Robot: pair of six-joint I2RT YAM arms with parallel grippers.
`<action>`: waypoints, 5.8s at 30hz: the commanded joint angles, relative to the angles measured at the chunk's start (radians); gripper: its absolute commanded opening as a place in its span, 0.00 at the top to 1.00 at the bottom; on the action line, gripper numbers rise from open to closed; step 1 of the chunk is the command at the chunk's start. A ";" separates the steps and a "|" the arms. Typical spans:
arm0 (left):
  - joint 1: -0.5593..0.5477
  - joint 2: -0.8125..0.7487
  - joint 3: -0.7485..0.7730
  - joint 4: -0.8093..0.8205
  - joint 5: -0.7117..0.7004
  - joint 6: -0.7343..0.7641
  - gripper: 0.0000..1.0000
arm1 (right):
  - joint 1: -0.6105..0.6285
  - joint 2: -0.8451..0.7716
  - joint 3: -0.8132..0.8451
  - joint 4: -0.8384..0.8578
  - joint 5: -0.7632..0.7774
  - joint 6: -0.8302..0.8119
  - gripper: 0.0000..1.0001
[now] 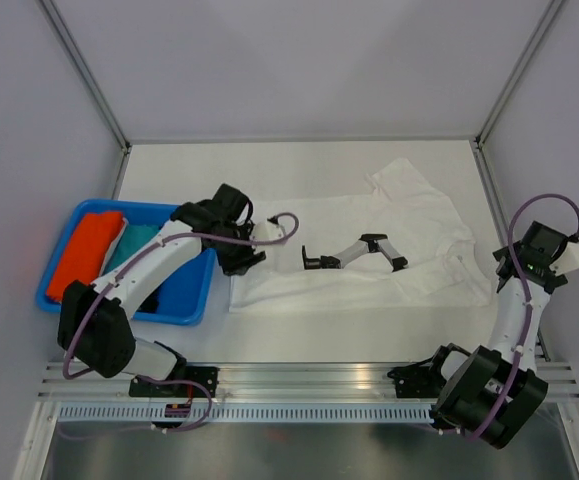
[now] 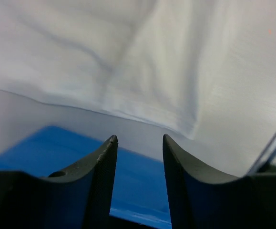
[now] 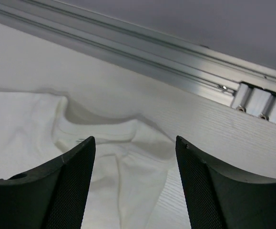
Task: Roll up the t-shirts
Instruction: Fold the tshirt
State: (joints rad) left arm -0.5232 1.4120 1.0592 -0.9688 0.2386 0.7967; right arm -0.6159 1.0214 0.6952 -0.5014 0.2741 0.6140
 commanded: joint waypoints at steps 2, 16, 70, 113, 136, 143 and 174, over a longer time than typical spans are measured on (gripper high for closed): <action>0.015 0.053 0.278 0.139 0.001 -0.215 0.56 | 0.094 0.012 0.153 0.084 -0.003 -0.085 0.26; 0.150 0.714 0.823 0.209 -0.252 -0.405 0.35 | 0.392 0.832 0.852 0.026 -0.242 -0.388 0.25; 0.284 0.846 0.852 0.305 -0.257 -0.473 0.57 | 0.443 1.043 0.971 0.000 -0.303 -0.540 1.00; 0.305 0.572 0.591 0.364 0.011 -0.260 0.98 | 0.427 0.677 0.600 0.101 -0.112 -0.550 1.00; 0.272 0.286 0.162 0.360 0.174 0.193 0.98 | 0.338 0.531 0.305 0.109 -0.047 -0.336 1.00; 0.262 0.252 0.171 0.360 0.261 0.165 0.98 | 0.324 0.480 0.282 0.107 -0.030 -0.323 0.99; 0.192 0.476 0.390 0.111 0.126 0.070 0.43 | 0.321 0.877 0.829 -0.072 -0.210 -0.499 0.18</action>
State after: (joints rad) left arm -0.3279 1.8622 1.4399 -0.8143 0.3672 0.8734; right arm -0.2920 1.7935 1.4441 -0.4976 0.0959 0.1841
